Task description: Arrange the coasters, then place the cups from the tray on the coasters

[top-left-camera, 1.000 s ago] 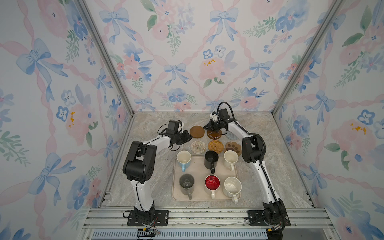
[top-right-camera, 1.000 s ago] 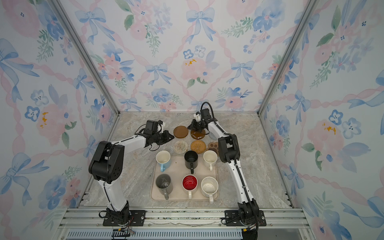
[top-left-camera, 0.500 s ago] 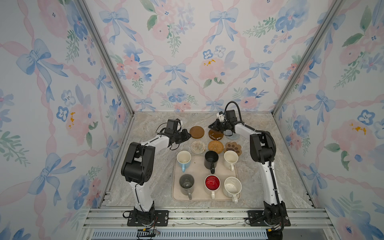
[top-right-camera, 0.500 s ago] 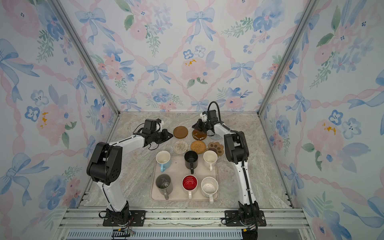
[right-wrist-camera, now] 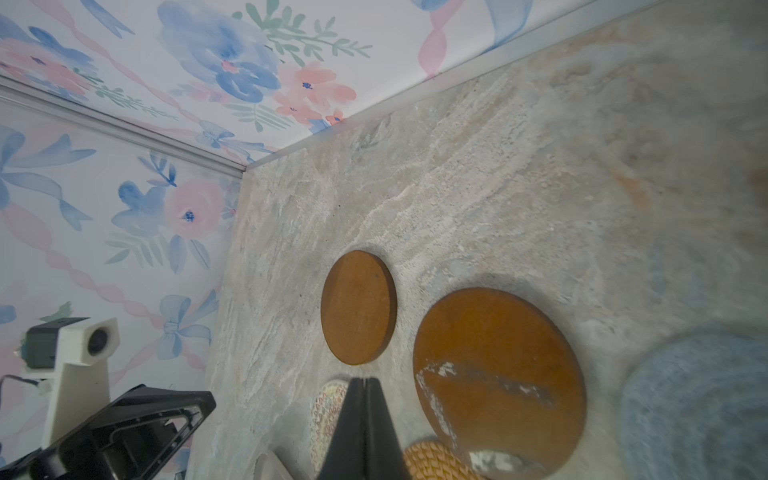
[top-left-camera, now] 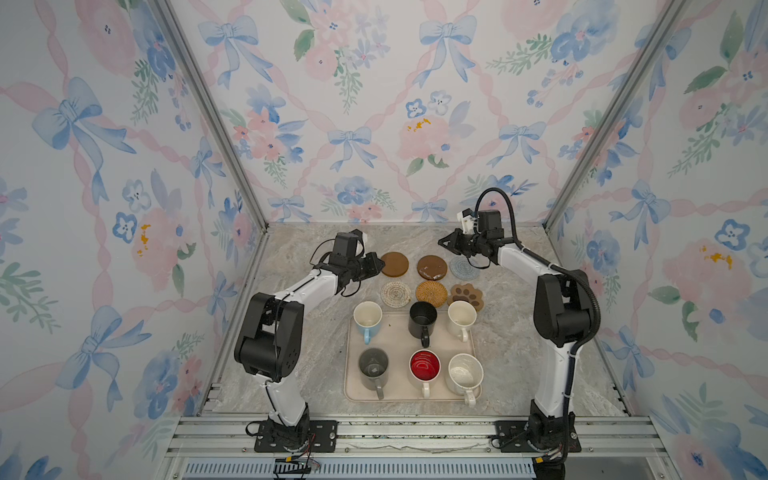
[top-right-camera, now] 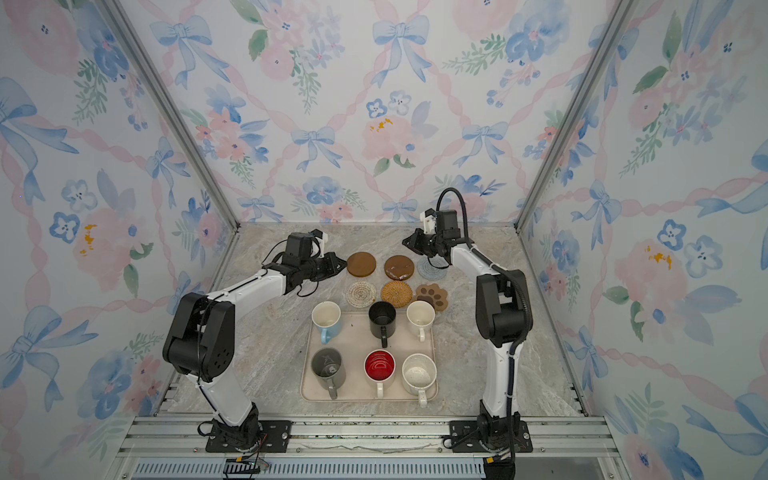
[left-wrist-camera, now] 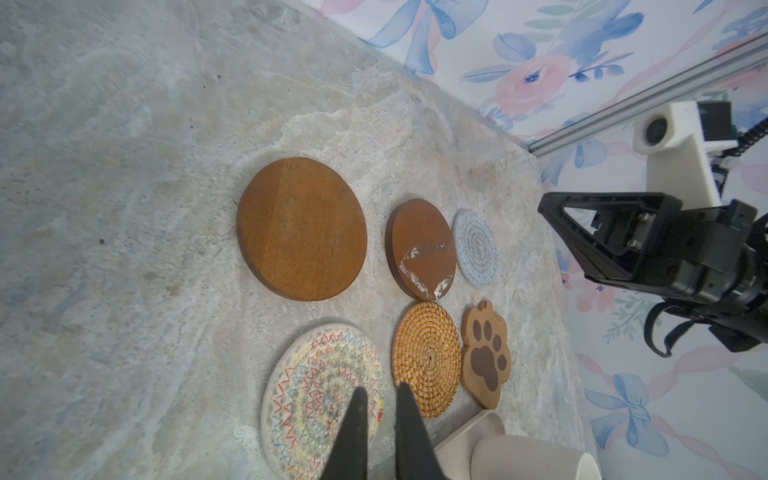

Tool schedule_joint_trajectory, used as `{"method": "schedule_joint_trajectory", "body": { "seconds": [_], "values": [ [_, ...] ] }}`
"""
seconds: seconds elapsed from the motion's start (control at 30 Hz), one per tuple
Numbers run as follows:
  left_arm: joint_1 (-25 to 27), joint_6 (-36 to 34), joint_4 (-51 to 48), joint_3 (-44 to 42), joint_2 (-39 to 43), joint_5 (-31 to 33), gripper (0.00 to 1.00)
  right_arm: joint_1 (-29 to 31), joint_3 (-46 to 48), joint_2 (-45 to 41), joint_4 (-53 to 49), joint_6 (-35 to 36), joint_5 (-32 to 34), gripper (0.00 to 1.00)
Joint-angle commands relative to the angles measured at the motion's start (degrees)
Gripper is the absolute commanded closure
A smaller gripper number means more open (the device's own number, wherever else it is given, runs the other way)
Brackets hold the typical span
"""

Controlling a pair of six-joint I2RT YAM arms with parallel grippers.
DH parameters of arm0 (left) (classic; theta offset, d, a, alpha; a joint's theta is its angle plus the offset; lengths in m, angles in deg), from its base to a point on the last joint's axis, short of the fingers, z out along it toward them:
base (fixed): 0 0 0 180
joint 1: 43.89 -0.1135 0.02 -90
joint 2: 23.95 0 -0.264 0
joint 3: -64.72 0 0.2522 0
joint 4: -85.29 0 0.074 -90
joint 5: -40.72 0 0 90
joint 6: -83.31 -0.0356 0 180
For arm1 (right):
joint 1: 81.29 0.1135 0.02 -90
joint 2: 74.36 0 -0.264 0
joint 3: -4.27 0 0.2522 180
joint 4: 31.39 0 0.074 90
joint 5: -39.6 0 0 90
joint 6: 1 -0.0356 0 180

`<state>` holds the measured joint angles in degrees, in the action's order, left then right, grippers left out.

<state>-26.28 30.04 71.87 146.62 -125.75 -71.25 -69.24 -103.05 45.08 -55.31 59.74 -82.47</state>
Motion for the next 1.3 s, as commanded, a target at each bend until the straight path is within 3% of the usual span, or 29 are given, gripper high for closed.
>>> {"method": "schedule_joint_trajectory", "body": {
  "seconds": [0.0, 0.33, 1.27],
  "values": [
    [0.7, -1.6, -0.4, -1.6, 1.2, 1.3, 0.88, 0.1, 2.5, -1.4, -14.9, 9.5, 5.7, 1.00],
    [1.4, -1.2, -0.4, -3.7, 1.2, 1.7, 0.89, -0.3, 6.8, 1.1, -14.5, 9.3, 5.3, 1.00],
    [1.6, -0.9, -0.4, -4.5, 1.2, 2.1, 0.89, -0.5, 1.7, 9.6, -11.4, 5.4, 4.3, 1.00]
  ]
}}
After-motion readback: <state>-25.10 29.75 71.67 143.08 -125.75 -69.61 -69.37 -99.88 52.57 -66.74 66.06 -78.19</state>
